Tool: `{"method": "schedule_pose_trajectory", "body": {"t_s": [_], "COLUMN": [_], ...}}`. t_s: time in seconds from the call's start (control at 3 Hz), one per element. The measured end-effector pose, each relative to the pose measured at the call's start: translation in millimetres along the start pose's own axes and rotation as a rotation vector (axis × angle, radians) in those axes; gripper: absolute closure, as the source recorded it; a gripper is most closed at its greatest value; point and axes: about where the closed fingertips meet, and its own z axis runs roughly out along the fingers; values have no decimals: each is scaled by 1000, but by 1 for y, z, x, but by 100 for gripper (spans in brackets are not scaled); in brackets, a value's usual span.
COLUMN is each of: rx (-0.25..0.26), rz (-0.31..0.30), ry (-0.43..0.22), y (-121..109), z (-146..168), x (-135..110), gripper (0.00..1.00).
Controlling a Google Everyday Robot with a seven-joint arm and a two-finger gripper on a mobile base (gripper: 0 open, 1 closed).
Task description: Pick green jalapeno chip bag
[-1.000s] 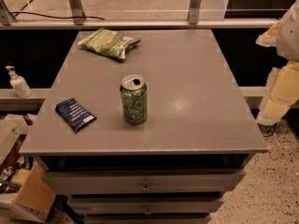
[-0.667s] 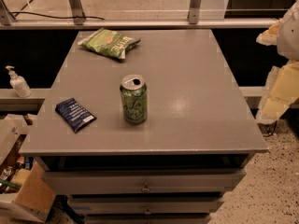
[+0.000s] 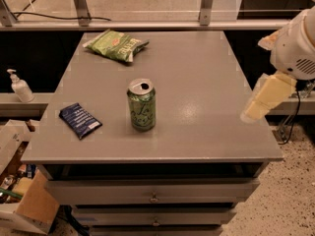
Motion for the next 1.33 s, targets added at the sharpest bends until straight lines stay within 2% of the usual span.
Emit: {"method": "schedule_pose_trajectory", "body": {"t_s": [0.33,0.67,1.33], "rx": [79,96,22], "rz": [6,17,51], "ry": [-89,-163,-308], "y": [-30,-59,-111], "z": [28,61,122], "x": [-26,-60,-140], "gripper": [0,0,0]}}
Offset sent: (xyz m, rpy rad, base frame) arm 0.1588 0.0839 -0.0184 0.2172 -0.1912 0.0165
